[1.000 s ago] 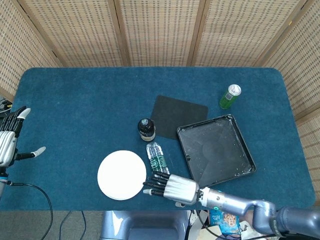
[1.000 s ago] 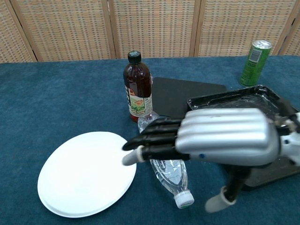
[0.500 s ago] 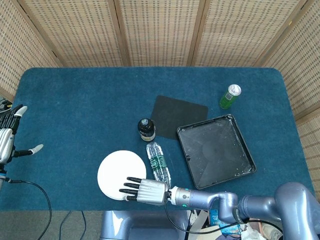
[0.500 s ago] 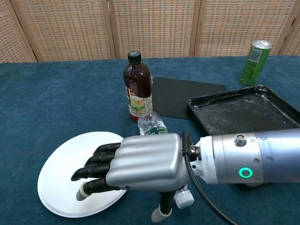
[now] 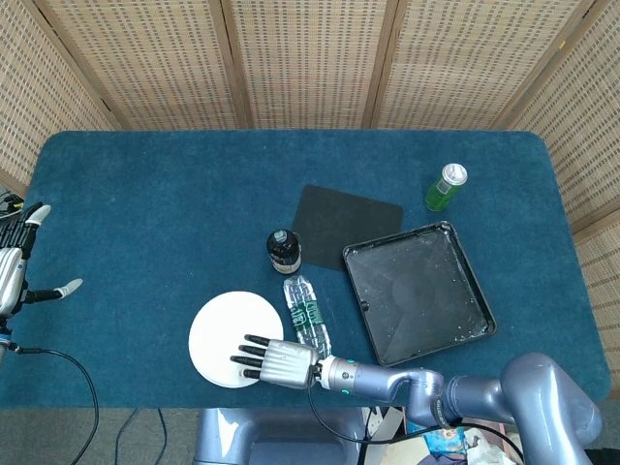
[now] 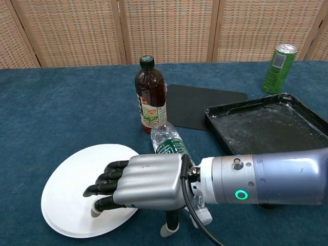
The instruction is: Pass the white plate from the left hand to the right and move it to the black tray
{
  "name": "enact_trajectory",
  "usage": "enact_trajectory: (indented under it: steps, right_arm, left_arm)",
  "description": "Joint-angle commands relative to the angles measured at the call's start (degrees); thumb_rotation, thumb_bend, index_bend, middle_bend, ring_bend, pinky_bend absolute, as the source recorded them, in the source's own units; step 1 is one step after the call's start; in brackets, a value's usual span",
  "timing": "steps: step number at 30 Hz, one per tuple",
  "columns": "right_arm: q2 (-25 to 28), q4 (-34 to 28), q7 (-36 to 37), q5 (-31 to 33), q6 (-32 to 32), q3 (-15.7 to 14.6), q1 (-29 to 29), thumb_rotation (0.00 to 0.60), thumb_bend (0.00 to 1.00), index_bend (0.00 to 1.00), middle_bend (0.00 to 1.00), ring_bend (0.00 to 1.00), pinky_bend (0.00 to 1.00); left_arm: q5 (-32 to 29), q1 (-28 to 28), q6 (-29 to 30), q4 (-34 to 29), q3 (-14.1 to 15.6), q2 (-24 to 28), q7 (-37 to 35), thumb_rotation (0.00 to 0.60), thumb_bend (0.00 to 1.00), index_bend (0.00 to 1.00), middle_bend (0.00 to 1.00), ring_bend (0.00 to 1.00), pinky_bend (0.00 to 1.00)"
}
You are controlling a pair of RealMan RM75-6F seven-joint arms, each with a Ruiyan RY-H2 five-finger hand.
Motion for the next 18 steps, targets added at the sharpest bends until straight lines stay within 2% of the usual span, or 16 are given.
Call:
enact_trajectory:
  steps: [1,13,16,18]
  right_arm:
    - [-1.1,1.21,-0.24,0.92,0.69,-0.13,0.35,0.6,0.0,0.16,0.0,0.0,0.0]
    - [-6.81,9.11,-0.58,4.94,4.43,1.96,0.98,0.6,0.01,0.19,0.0,0.0,0.0]
    - [-7.72,10.43,-0.37,5.88,5.56,2.43,1.08,0.6,0.08,0.2,0.0,0.0,0.0]
    - [-8.04,10.96,-0.16,6.16,6.2,2.55,1.15,0.6,0.18,0.2,0.0,0.0,0.0]
  left_arm:
    - [0.05,0.05,-0.12,0.02,-0.07,-0.04,-0.01,0.6,0.0,0.0,0.0,0.0,0.0]
    - [0.04,0.14,-0.88,0.17,-0.41,-0.22,0.05,0.6,0.0,0.0,0.0,0.0,0.0]
    - [0.04,0.19,-1.03,0.23,-0.49,-0.2,-0.06,0.6,0.0,0.0,0.0,0.0,0.0]
    - [0.05,0.22,-1.03,0.25,-0.55,-0.2,-0.06,0.6,0.0,0.0,0.0,0.0,0.0]
